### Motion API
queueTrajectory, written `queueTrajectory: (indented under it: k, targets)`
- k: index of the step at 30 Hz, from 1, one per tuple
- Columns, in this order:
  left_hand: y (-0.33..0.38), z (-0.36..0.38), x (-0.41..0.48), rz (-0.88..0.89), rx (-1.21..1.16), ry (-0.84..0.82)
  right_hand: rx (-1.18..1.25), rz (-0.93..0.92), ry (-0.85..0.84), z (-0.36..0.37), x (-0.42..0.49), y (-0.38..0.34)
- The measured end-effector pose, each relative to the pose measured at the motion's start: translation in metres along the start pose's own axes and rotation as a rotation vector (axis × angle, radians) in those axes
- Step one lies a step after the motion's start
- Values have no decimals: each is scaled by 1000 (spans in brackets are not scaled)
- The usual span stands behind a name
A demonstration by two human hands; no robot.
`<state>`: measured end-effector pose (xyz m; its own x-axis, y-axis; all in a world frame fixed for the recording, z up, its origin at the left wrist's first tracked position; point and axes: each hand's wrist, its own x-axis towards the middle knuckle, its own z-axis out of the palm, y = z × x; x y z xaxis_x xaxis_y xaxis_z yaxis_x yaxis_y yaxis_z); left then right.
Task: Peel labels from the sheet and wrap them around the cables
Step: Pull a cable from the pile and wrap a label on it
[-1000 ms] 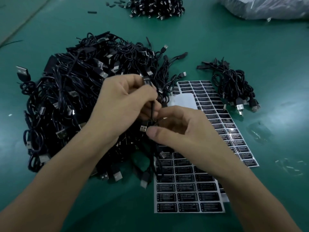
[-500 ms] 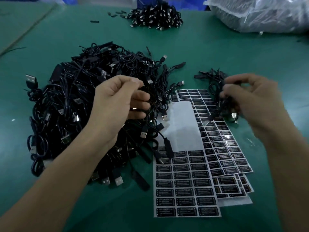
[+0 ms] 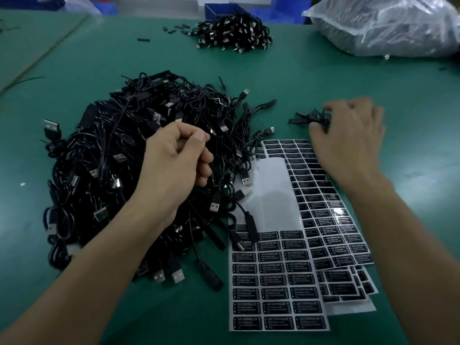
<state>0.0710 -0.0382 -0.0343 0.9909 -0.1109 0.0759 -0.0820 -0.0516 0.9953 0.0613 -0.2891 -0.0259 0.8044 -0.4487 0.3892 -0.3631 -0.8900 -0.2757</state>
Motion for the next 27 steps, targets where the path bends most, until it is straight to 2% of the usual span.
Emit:
queueTrajectory:
  k: [1,3,5,7,11,15,20,27]
  targets:
    - [-1,0,0,0,5,-1,16,-78,-11,1,-7,-14]
    - [-2,0,1,-2,8,-3,156,-197,-162,7,-18,-41]
    - [-2,-1,2,-1,7,-6,261,-222,-317,15,-28,-64]
    - [-2,-1,2,-1,2,-7,278,-222,-377,25,-34,-77]
    - [-1,-2,3,-6,3,-12,307,-189,-402,34,-41,-83]
    - [1,-1,1,-12,-3,-18,241,-168,-307,36,-42,-76]
    - [1,0,1,-23,-6,-22,24,-104,-531,42,-19,-61]
    - [1,0,1,-19,17,-23,80,-222,-479,46,-1,-55]
